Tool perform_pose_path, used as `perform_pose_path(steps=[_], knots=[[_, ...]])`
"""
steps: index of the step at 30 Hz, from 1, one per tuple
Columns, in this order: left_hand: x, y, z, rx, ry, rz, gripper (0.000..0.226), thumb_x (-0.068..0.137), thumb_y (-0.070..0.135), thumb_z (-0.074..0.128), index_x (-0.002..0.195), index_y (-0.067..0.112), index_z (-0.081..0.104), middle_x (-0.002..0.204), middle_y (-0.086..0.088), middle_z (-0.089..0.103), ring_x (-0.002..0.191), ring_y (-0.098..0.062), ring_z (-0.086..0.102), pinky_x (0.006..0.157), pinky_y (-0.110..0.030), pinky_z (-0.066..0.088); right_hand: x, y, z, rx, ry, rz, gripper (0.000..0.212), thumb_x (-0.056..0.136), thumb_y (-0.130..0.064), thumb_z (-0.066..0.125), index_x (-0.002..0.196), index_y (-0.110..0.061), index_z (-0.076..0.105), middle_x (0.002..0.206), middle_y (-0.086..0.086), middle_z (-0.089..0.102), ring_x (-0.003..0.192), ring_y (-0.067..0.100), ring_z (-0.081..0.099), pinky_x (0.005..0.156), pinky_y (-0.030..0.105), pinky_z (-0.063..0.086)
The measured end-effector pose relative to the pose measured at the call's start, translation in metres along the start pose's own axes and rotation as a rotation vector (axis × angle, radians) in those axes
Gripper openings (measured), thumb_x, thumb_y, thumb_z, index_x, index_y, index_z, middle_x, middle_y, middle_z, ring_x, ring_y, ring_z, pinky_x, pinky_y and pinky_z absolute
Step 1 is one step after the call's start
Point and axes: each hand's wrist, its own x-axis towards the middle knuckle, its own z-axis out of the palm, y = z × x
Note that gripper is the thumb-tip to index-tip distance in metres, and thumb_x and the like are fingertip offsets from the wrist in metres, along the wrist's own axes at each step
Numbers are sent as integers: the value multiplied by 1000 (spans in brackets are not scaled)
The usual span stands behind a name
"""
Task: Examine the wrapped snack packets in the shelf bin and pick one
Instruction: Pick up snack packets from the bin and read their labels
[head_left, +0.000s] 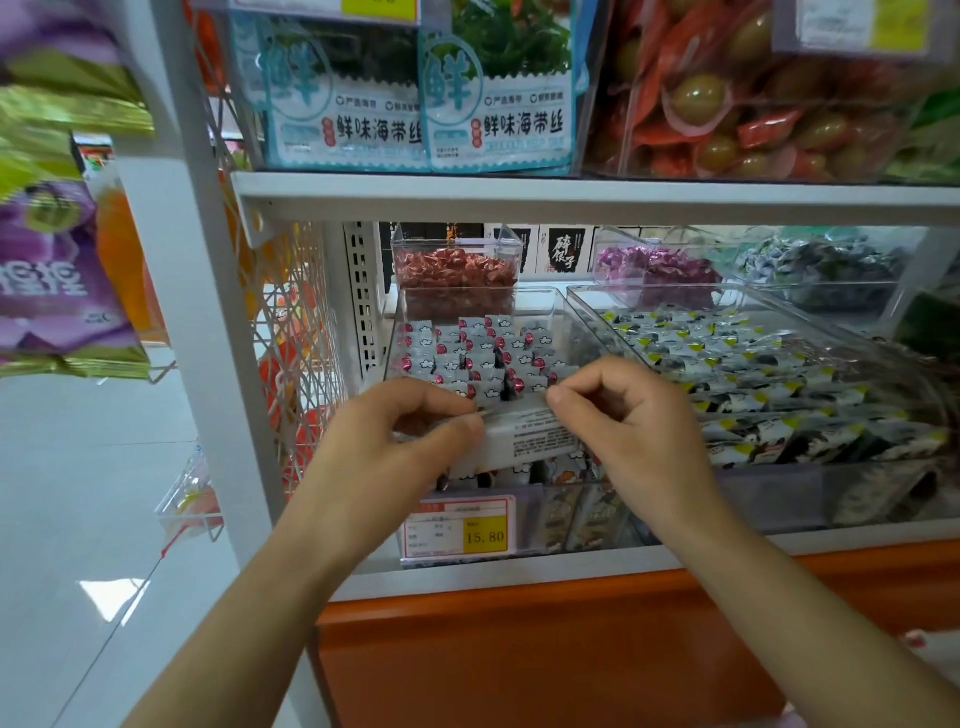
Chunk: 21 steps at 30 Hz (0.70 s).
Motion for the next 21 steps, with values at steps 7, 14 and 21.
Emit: perform_pose_path(steps=[7,14,21], knots=[[2,2,-7,59,28,15,17,84,24,63,69,20,72,64,13,70,55,3,62,45,-5,42,-1,-2,2,16,-54,25,10,85,-13,64,77,-16,67,75,-1,66,71,11,61,67,24,51],[1,0,-6,103,-57,21,21,72,48,60,85,33,69,78,14,68,73,6,60,59,-7,45,-2,1,4,25,40,108,12,84,-18,66,75,-24,69,69,-13,67,67,-2,61,60,11,46],[2,-6,-1,224,-17,86,32,82,34,63,114,33,62,97,19,64,82,7,61,65,-3,46,4,1,-3,286,2,383,14,87,-9,62,78,-2,69,77,12,70,66,16,70,52,26,56]])
